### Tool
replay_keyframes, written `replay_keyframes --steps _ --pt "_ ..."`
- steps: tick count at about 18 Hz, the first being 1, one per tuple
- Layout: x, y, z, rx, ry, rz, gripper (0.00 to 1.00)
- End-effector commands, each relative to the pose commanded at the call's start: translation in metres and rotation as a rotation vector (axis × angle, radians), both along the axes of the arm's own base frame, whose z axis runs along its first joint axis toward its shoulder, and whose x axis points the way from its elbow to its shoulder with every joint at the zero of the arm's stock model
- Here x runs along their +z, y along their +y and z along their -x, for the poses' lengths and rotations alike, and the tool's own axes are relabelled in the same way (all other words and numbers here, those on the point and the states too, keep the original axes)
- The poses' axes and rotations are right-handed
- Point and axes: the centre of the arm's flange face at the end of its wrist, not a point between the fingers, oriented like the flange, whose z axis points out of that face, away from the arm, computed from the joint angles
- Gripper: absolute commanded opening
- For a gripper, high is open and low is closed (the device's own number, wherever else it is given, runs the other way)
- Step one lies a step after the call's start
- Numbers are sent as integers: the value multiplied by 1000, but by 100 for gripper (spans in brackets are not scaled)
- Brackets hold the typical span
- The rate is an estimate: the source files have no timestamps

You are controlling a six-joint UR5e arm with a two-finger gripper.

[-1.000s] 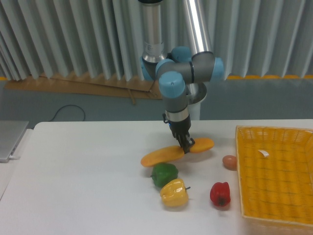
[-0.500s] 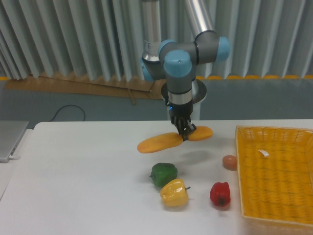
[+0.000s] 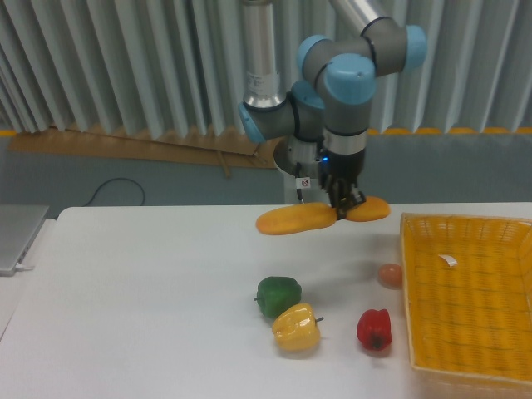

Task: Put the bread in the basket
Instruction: 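Carry the held bread loaf over the orange basket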

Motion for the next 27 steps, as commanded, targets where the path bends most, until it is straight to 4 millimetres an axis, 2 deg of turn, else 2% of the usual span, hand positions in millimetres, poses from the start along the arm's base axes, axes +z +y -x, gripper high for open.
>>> replay_keyframes --steps 2,3,8,10,13,16,18,21,23,27 --pt "-13 -7 17 -35 -18 11 2" --pt "-13 -12 23 -46 -17 9 2" --pt "-36 -19 50 -178 -52 18 3" --pt "-35 -25 64 -205 -48 13 2" --pt "-34 -54 91 -286 -43 2 3" --pt "-34 -75 115 -306 -39 -3 3" --pt "-30 -82 122 -329 -32 -5 3" --pt "-28 -89 128 -342 -26 -7 3" --pt "-34 -86 139 -365 -32 -7 3" --pt "-31 -89 161 -360 -21 -4 3"
